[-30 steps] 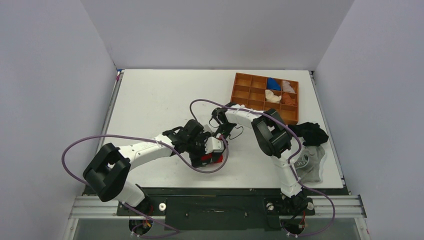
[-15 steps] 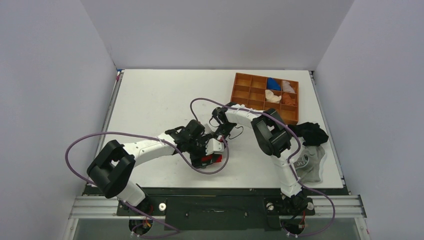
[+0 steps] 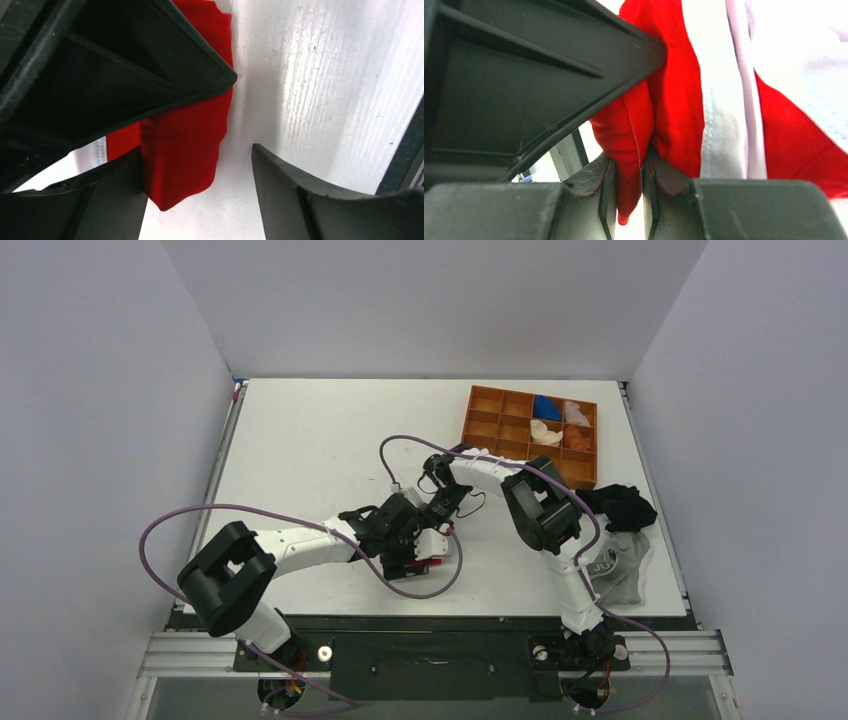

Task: Roll the underwear
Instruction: Roll the underwear to the center of the board.

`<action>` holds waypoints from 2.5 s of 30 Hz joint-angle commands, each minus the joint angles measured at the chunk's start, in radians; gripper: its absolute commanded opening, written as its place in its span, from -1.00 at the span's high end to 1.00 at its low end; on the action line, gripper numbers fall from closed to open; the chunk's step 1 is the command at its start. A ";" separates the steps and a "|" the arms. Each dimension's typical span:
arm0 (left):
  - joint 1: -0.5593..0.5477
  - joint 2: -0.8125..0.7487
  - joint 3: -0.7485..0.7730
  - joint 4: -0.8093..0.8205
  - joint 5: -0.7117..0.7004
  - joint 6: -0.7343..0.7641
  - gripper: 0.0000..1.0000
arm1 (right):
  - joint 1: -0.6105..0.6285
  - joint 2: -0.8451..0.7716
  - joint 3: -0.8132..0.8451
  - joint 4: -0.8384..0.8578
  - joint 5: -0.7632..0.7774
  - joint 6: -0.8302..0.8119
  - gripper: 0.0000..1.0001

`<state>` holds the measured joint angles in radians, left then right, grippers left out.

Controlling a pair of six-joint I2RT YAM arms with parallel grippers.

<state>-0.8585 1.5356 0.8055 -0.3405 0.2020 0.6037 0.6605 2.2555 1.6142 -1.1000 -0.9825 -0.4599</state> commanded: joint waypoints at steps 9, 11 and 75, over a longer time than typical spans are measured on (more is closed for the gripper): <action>-0.037 0.030 0.004 0.035 -0.085 -0.043 0.06 | -0.007 0.033 0.032 0.043 0.004 -0.034 1.00; -0.038 0.041 0.019 0.025 -0.082 -0.045 0.21 | -0.007 0.033 0.033 0.042 0.002 -0.034 1.00; 0.501 0.785 0.664 -0.995 0.714 0.306 1.00 | -0.094 -0.761 -0.591 0.681 0.435 0.184 -0.08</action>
<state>-0.3664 2.2982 1.4559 -1.3430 0.9764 0.8516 0.4721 1.5589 1.0492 -0.5159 -0.6815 -0.2497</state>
